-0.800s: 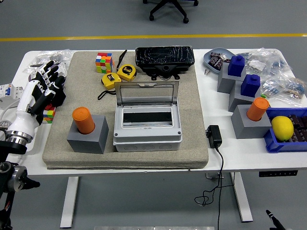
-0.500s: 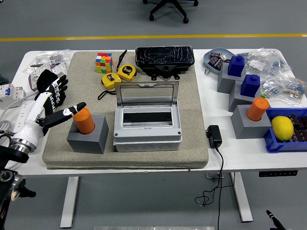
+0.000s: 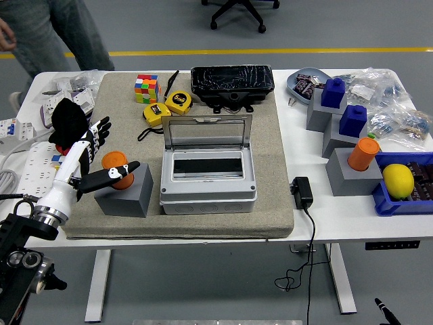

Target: Fetch the battery,place it into the box,close the lid of the box

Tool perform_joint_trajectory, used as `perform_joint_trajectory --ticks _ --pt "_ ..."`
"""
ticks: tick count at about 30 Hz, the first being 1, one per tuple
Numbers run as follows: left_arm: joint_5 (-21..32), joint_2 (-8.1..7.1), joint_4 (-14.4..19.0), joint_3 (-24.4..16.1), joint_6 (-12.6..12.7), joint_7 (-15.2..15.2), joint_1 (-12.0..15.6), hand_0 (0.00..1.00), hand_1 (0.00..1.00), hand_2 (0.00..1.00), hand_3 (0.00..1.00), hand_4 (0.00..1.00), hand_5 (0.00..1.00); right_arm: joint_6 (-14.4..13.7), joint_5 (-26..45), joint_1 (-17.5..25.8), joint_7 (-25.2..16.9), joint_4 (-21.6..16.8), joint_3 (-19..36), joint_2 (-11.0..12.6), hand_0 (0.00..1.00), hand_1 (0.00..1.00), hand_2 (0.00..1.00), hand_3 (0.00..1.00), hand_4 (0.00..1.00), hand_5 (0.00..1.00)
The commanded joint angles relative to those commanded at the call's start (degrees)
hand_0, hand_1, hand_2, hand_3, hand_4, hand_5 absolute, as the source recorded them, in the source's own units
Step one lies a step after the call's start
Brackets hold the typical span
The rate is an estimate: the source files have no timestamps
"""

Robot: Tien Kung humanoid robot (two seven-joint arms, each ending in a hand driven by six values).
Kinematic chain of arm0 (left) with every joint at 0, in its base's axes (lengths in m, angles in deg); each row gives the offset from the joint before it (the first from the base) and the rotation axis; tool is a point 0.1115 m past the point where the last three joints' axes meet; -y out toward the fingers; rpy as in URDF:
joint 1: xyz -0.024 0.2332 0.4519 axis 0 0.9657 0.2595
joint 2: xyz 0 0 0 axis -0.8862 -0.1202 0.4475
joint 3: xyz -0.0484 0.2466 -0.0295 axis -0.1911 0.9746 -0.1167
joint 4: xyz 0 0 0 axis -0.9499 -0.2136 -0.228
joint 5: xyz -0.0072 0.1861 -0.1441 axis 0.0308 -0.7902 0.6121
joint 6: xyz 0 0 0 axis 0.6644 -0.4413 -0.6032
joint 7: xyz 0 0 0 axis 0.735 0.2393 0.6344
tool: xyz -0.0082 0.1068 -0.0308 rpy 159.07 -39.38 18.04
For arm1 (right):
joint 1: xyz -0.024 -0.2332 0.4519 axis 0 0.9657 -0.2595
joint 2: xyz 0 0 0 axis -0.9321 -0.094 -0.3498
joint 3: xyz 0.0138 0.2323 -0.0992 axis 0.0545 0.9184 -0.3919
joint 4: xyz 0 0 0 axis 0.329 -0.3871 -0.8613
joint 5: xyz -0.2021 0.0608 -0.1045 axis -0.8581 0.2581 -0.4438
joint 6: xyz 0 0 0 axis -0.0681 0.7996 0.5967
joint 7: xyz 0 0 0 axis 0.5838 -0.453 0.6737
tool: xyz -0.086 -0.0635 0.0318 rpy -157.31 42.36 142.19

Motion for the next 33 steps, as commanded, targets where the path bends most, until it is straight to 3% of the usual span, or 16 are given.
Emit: perform_joint_trajectory --ticks 3,10,11,16,17,22,23,28,29,33 --pt "0.94 0.35 -0.33 1.35 1.80 -1.05 -0.28 0.998 0.998 0.998 0.998 0.998 0.002 0.02 -0.25 0.06 0.05 0.00 0.21 -0.07 0.973 0.820 0.758 0.790 0.998 0.998" --pt "3.24 1.25 -2.18 3.80 3.25 -2.74 -0.92 0.981 0.998 0.998 0.998 0.998 0.002 0.01 -0.20 -0.11 0.00 0.00 0.24 -0.12 0.973 0.819 0.758 0.791 0.998 0.998" --pt "3.71 1.40 -2.61 4.02 3.36 -3.05 -1.05 0.851 0.978 0.998 0.966 0.998 0.002 0.01 -0.24 -0.07 0.01 0.00 0.27 -0.15 0.973 0.819 0.757 0.790 0.998 0.998" --pt "5.61 2.06 -4.72 4.28 3.46 -4.44 -1.77 0.851 0.978 0.998 0.966 0.998 0.002 0.02 -0.29 -0.03 0.02 0.00 0.25 -0.23 0.973 0.819 0.757 0.790 0.998 0.998" --pt "5.71 2.12 -4.96 4.30 3.57 -4.58 -1.88 0.747 0.860 0.780 0.722 0.998 0.002 0.03 -0.31 -0.06 0.01 0.00 0.26 -0.20 0.973 0.819 0.756 0.790 0.998 0.998" --pt "6.98 2.51 -6.10 4.56 4.60 -5.55 -2.21 0.747 0.860 0.780 0.722 0.998 0.002 0.01 -0.29 -0.12 -0.01 0.00 0.35 -0.17 0.973 0.819 0.756 0.790 0.998 0.998" --pt "7.23 2.56 -6.20 4.66 4.90 -5.74 -2.24 0.679 0.750 0.642 0.606 0.998 0.002 0.01 -0.35 -0.11 0.00 0.00 0.40 -0.16 0.973 0.819 0.756 0.790 0.998 0.998" --pt "8.23 3.01 -6.84 5.28 6.76 -6.91 -2.51 0.679 0.750 0.642 0.606 0.998 0.002 -0.01 -0.56 -0.16 0.01 0.00 0.65 -0.12 0.973 0.819 0.756 0.790 0.998 0.998" --pt "8.34 3.00 -6.95 5.66 7.02 -7.02 -2.55 0.601 0.667 0.522 0.467 0.998 0.002 -0.02 -0.52 -0.24 -0.01 0.00 0.65 -0.13 0.973 0.820 0.756 0.790 0.998 0.998" --pt "8.53 3.15 -7.19 6.28 7.26 -7.11 -2.68 0.601 0.667 0.522 0.467 0.998 0.002 -0.05 -0.41 -0.44 -0.07 0.00 0.63 -0.10 0.973 0.820 0.756 0.790 0.998 0.998"
